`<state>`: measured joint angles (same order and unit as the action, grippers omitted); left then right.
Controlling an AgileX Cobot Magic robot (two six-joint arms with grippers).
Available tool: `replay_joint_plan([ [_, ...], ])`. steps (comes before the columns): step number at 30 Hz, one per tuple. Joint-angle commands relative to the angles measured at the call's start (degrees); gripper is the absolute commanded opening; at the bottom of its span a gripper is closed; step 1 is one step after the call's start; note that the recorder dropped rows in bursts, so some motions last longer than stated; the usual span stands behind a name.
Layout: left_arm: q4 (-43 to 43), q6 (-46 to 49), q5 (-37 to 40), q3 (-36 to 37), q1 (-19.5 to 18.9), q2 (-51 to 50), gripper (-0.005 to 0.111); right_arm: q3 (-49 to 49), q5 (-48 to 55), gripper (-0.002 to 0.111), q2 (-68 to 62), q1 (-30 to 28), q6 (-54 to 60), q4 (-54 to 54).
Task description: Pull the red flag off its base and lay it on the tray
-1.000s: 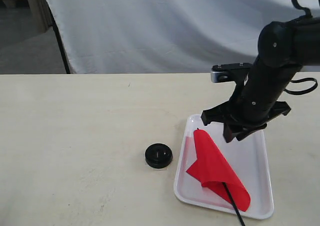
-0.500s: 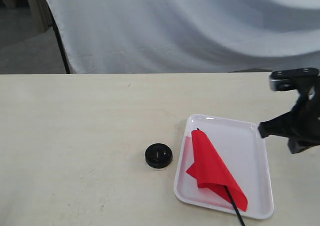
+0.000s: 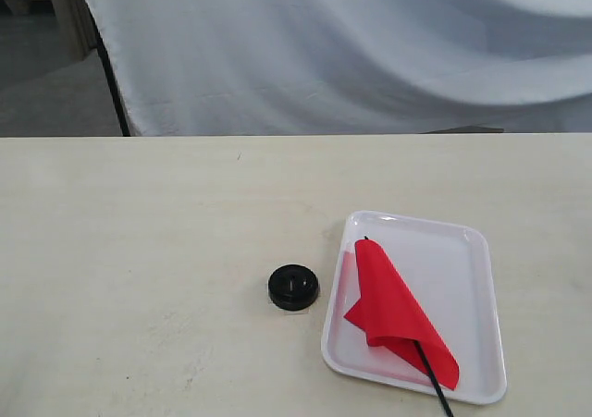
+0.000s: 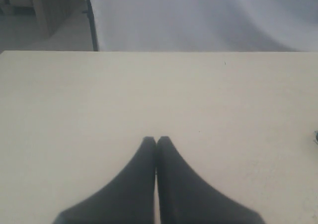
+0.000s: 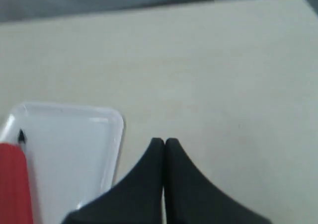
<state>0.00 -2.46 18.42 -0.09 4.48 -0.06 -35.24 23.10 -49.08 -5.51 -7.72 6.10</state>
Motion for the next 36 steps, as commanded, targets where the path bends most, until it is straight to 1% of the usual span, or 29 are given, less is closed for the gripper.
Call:
replay_joint_plan([
  [1,0.0,0.1,0.0,0.1,0.3,0.1,0.0,6.2,-8.8,-0.001,13.0,0.6,-0.4,-0.1],
  [9,0.0,0.1,0.0,0.1,0.3,0.1,0.0,19.2,-25.2,-0.001,36.2,0.6,1.0,-0.1],
  [11,0.0,0.1,0.0,0.1,0.3,0.1,0.0,21.3,-28.5,-0.001,39.7,0.6,2.1,-0.1],
  [14,0.0,0.1,0.0,0.1,0.3,0.1,0.0,22.3,-30.6,-0.001,43.5,0.6,2.1,-0.1],
  [19,0.0,0.1,0.0,0.1,0.3,0.1,0.0,22.3,-30.7,-0.001,49.0,0.6,-0.3,-0.1],
  [21,0.0,0.1,0.0,0.1,0.3,0.1,0.0,22.3,-31.0,-0.001,49.1,1.1,-0.7,-0.1],
  [26,0.0,0.1,0.0,0.1,0.3,0.1,0.0,21.3,-30.3,-0.001,49.1,5.5,-2.5,-0.1],
  [29,0.0,0.1,0.0,0.1,0.3,0.1,0.0,21.3,-30.2,-0.001,49.1,7.0,-3.2,-0.1],
  [32,0.0,0.1,0.0,0.1,0.3,0.1,0.0,21.3,-24.7,-0.001,49.1,7.6,-7.6,-1.1],
  [36,0.0,0.1,0.0,0.1,0.3,0.1,0.0,21.4,-14.8,-0.001,49.1,7.7,-8.9,-1.1],
])
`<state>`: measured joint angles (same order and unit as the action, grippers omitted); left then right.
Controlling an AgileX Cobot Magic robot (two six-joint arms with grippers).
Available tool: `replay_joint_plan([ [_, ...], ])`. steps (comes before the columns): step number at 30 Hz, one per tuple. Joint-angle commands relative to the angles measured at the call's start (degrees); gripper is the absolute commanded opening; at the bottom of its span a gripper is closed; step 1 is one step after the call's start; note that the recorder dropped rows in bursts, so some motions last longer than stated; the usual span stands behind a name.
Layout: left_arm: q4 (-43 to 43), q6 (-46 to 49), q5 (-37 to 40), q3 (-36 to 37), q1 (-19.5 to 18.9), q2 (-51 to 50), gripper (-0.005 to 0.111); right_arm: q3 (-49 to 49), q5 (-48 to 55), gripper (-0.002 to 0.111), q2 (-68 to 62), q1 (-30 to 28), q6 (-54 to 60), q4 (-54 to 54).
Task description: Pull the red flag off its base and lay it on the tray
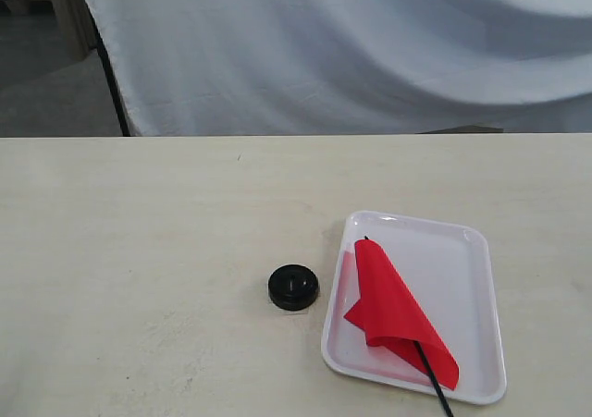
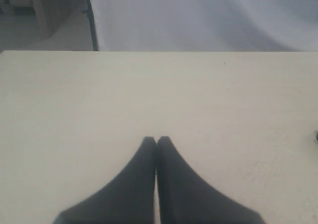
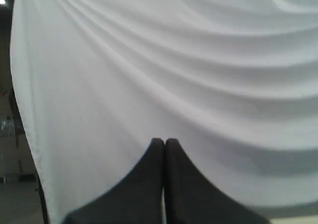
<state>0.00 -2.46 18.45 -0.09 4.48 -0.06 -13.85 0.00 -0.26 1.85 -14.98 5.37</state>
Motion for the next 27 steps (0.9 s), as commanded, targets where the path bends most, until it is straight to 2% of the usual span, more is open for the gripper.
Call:
replay_joint_plan([
  [1,0.0,0.1,0.0,0.1,0.3,0.1,0.0,0.5,8.8,-0.001,0.3,0.4,-1.7,-0.4],
  [11,0.0,0.1,0.0,0.1,0.3,0.1,0.0,13.9,0.0,-0.001,0.3,0.4,-1.8,-0.4],
  [15,0.0,0.1,0.0,0.1,0.3,0.1,0.0,13.9,9.5,-0.001,0.3,0.4,-1.2,-1.0],
  [27,0.0,0.1,0.0,0.1,0.3,0.1,0.0,13.9,9.1,-0.001,0.3,0.4,0.4,-0.4],
])
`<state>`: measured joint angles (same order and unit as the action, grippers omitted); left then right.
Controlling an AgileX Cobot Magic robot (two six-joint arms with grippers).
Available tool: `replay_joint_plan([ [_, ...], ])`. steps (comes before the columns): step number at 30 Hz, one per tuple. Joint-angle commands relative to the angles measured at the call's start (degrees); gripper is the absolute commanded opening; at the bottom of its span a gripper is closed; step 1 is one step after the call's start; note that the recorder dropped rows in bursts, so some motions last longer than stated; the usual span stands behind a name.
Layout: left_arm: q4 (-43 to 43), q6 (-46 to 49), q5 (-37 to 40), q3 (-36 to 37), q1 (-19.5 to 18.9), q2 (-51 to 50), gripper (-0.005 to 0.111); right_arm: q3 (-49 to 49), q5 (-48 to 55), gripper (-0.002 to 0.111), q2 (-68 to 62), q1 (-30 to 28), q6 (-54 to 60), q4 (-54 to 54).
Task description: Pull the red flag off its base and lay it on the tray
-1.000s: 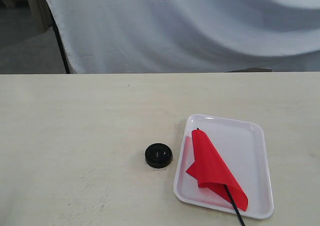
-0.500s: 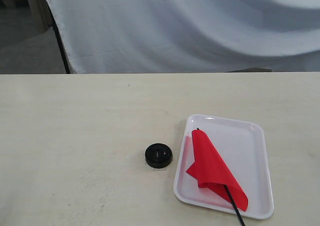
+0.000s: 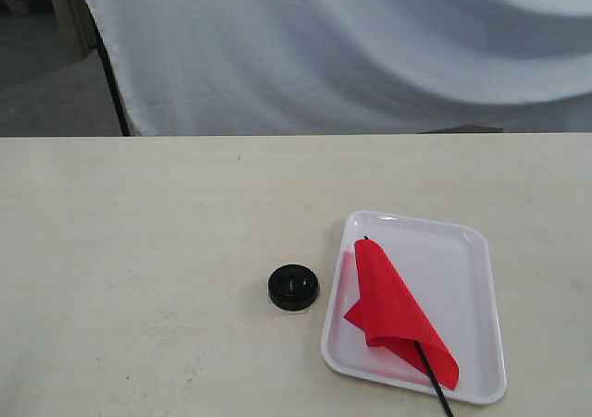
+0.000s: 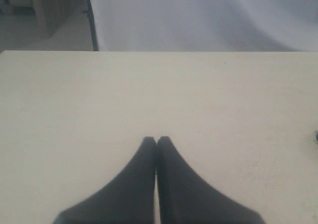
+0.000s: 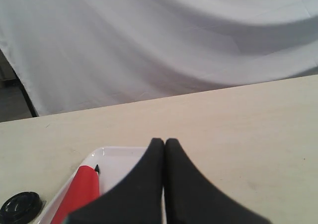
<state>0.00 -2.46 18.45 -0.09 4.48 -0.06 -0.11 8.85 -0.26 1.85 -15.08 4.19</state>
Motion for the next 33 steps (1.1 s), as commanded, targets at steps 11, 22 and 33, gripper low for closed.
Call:
replay_joint_plan([
  [11,0.0,0.1,0.0,0.1,0.3,0.1,0.0,0.1,3.8,-0.001,0.3,0.4,6.6,1.5],
  [22,0.0,0.1,0.0,0.1,0.3,0.1,0.0,0.1,3.7,-0.001,0.3,0.4,6.4,1.5],
  [33,0.0,0.1,0.0,0.1,0.3,0.1,0.0,0.1,3.6,-0.001,0.3,0.4,6.3,1.5],
])
